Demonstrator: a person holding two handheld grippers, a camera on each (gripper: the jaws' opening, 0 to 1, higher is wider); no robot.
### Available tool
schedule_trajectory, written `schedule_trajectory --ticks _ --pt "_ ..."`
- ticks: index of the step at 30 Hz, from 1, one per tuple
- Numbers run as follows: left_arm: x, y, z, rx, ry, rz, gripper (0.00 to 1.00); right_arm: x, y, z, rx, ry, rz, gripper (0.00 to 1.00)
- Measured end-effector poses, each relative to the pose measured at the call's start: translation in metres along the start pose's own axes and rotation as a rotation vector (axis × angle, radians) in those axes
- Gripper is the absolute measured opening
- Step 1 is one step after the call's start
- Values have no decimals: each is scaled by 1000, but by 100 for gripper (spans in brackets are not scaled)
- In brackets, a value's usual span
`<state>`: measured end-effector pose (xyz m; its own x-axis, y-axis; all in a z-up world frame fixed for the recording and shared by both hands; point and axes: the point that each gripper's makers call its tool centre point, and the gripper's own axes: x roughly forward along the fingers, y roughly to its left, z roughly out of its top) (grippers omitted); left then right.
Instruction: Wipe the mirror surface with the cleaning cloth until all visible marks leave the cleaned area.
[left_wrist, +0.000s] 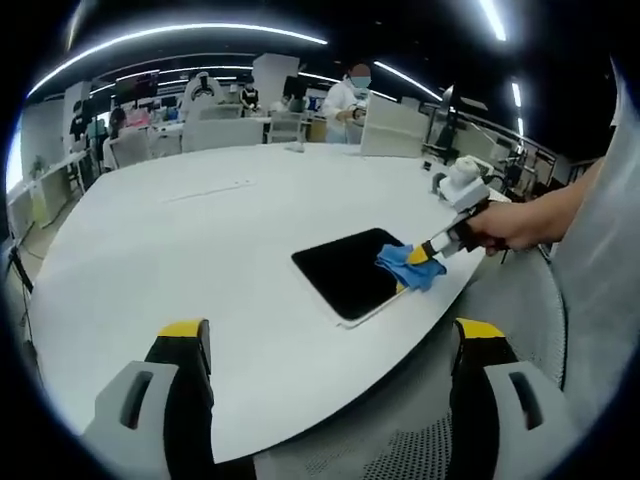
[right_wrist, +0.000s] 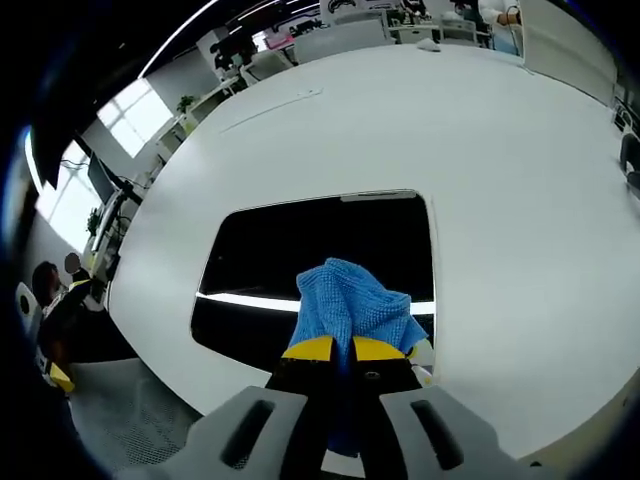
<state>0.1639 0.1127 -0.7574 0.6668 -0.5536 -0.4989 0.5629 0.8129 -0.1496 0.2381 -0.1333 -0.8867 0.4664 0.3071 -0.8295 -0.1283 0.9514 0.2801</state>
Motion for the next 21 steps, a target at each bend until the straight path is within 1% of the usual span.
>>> schedule_trajectory --ticks 5,9,10,13,14,16,19,21 --pt "-4 5 3 -17 -5 7 99 -4 13 -1 -5 -2 13 0" --pt "-4 6 3 -27 -9 2 99 -1 13 -1 -5 -1 15 0" --pt "-4 8 2 -32 -12 -4 99 0 16 -1 2 -3 28 0" --pt "-5 3 8 -87 -37 -35 97 0 16 -1 -6 -3 21 0" --pt "-5 5 7 -77 -37 -32 96 0 18 -1 -2 -6 30 0" --pt "-4 4 8 -73 -37 -34 95 1 18 -1 -8 -6 24 0" --pt "-4 2 12 -29 -36 -21 98 2 22 -1 -6 -6 32 0" --pt "-2 0 13 -20 -29 -27 98 2 27 -1 -9 -5 37 0"
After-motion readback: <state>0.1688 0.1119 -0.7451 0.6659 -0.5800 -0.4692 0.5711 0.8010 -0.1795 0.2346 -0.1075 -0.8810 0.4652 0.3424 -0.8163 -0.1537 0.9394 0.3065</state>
